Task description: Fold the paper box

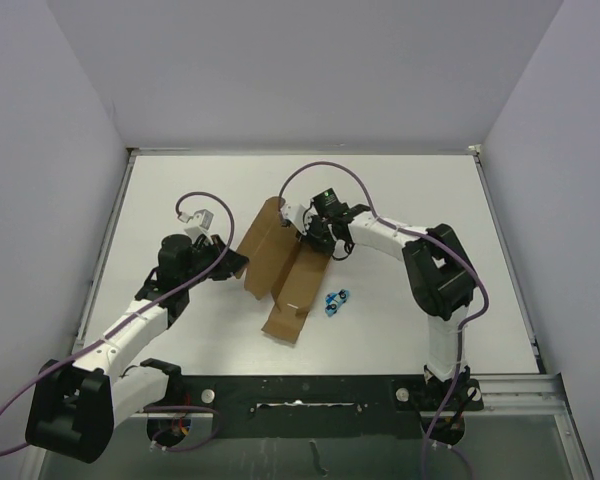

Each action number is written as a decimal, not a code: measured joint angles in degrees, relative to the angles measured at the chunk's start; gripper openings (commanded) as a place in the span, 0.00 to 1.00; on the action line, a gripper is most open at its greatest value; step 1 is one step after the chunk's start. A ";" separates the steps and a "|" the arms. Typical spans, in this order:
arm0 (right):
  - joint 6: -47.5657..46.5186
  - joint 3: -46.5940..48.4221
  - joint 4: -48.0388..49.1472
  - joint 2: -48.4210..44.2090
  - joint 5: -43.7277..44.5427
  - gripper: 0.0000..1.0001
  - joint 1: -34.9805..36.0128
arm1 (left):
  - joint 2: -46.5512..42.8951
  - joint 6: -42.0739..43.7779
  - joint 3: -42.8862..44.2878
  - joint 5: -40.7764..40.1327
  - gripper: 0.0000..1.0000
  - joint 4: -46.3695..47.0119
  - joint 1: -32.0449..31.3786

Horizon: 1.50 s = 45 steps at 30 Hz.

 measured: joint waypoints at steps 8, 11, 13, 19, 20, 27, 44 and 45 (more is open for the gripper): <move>-0.24 0.50 -3.69 0.07 -6.75 0.49 -3.04 | 0.26 0.22 -0.04 1.29 0.00 1.42 0.00; -0.31 0.44 -6.23 -0.70 -10.34 0.64 -5.64 | 0.26 1.42 -0.04 1.84 0.00 2.16 0.02; -0.44 -0.28 -7.45 -3.85 -13.70 0.68 -7.89 | 0.26 3.37 -0.02 2.80 0.00 2.29 0.04; -1.53 -2.75 -7.48 -15.80 -21.31 0.76 -12.04 | 0.26 11.15 4.28 6.08 0.00 -1.22 0.07; -1.64 -3.32 -6.93 -18.49 -22.77 0.80 -12.57 | 0.26 12.81 5.92 6.86 0.00 -2.03 0.07; -1.62 -13.31 2.82 -36.50 -30.25 0.98 -13.16 | -0.35 22.84 12.96 13.03 0.00 -3.32 0.13; 2.03 -5.75 -3.52 -31.65 -34.18 0.98 -12.92 | 1.03 25.09 5.84 24.72 0.00 9.22 7.63; 2.27 -5.70 -3.67 -30.93 -34.97 0.98 -13.31 | 1.20 24.26 5.84 25.44 0.00 10.23 8.04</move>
